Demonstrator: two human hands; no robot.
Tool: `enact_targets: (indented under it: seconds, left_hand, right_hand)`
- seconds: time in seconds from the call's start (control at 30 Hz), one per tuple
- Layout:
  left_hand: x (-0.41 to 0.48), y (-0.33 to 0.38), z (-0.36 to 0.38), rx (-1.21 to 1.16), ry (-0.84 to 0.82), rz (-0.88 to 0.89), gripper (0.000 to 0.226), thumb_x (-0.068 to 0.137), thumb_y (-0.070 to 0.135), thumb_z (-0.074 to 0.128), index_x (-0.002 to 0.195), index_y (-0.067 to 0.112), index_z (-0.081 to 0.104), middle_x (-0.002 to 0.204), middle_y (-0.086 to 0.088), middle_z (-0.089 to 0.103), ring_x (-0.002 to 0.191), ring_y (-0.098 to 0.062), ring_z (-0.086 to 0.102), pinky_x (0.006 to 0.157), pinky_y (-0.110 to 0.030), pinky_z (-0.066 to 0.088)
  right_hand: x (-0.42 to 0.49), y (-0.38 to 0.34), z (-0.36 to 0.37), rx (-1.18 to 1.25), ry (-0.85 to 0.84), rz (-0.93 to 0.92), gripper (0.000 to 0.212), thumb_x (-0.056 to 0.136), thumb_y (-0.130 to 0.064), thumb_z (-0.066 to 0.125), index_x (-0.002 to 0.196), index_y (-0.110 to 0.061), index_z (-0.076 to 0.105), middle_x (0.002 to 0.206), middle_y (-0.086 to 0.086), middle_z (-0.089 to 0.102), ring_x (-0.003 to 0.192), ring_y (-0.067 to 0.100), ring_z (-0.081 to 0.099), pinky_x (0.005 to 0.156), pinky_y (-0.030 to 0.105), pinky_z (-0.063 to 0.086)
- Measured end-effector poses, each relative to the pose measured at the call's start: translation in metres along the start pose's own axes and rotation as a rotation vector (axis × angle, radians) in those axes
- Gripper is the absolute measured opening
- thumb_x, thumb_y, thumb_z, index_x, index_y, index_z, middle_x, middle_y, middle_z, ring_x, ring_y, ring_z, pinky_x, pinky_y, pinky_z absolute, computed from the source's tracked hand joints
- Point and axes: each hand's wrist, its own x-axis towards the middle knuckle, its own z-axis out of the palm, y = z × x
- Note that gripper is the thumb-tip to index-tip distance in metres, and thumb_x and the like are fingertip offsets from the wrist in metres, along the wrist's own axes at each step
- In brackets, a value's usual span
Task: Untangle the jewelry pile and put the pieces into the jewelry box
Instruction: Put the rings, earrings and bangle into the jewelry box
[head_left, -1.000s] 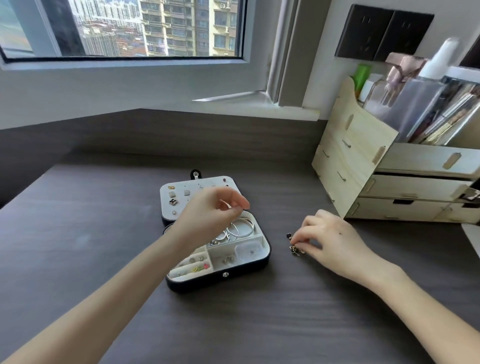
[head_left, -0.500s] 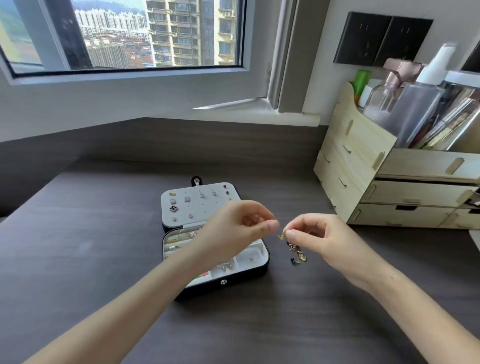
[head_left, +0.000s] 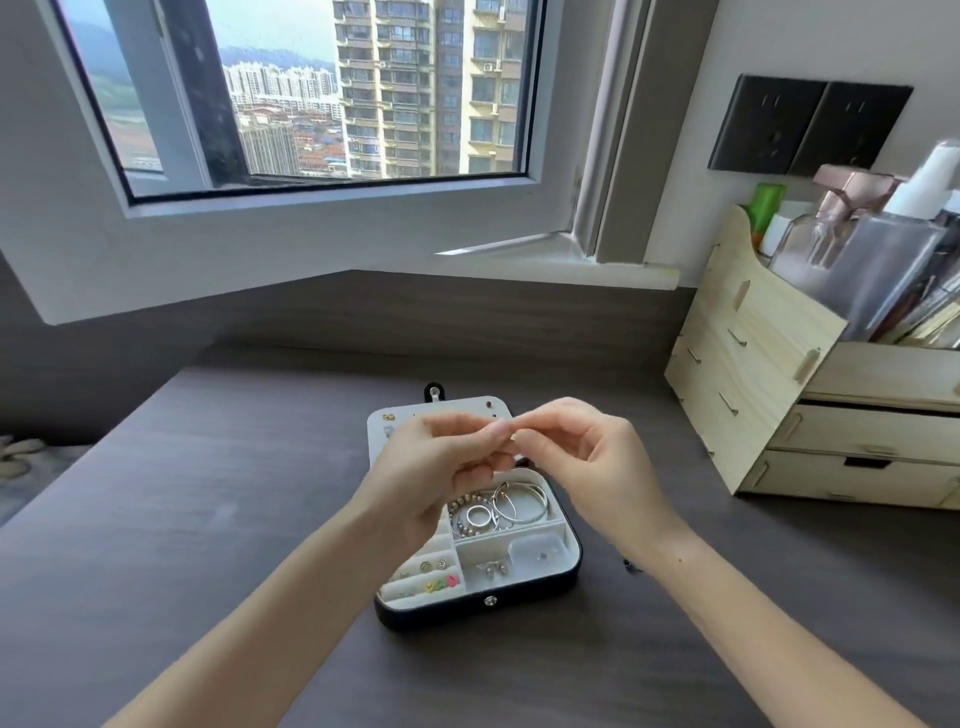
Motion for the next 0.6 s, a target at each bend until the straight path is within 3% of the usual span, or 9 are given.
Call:
enact_targets:
  seconds: [0.17,0.3,0.4,0.47,0.6]
  left_hand:
    - [0.004,0.004,-0.016,-0.085,-0.037,-0.144,0.010,0.085,0.010,0.062,0.084,0.003,0.070,0.065,-0.001,0.063,0.057,-0.005,0.055,0.052,-0.013,0.045]
    - [0.007,0.005,-0.027,-0.108,-0.020,-0.218,0.013,0.065,0.015,0.069,0.075,0.006,0.069,0.064,-0.001,0.056,0.057,-0.007,0.048,0.051,-0.015,0.039]
    - [0.009,0.007,-0.035,-0.024,-0.031,-0.191,0.011,0.077,0.003,0.067,0.067,0.004,0.064,0.061,-0.003,0.051,0.054,-0.007,0.045,0.053,-0.017,0.037]
    - [0.009,0.006,-0.038,0.059,0.005,-0.159,0.024,0.084,-0.003,0.062,0.061,0.004,0.062,0.058,-0.002,0.049,0.051,-0.007,0.044,0.054,-0.018,0.035]
    - [0.008,0.000,-0.038,0.154,0.039,-0.135,0.027,0.085,-0.003,0.061,0.060,0.005,0.057,0.057,-0.003,0.044,0.054,-0.009,0.039,0.060,-0.022,0.033]
  right_hand:
    - [0.011,0.007,0.011,-0.225,-0.003,-0.268,0.006,0.081,-0.010,0.071,0.086,-0.012,0.073,0.083,-0.003,0.066,0.077,0.017,0.063,0.067,0.035,0.053]
    - [0.016,0.009,0.026,-0.320,0.027,-0.386,0.002,0.081,-0.011,0.068,0.082,-0.012,0.070,0.078,-0.011,0.061,0.069,0.006,0.056,0.063,0.017,0.046]
    - [0.017,0.015,0.032,-0.464,-0.012,-0.446,0.009,0.086,-0.017,0.062,0.084,-0.010,0.066,0.082,-0.012,0.056,0.070,-0.003,0.048,0.066,0.009,0.039]
    - [0.015,0.016,0.035,-0.525,-0.036,-0.488,0.014,0.087,-0.020,0.055,0.082,-0.010,0.063,0.081,-0.010,0.054,0.069,-0.002,0.046,0.066,0.011,0.040]
    - [0.014,0.017,0.040,-0.595,-0.029,-0.567,0.012,0.081,-0.015,0.053,0.074,-0.007,0.058,0.070,-0.005,0.053,0.060,0.006,0.046,0.055,0.019,0.040]
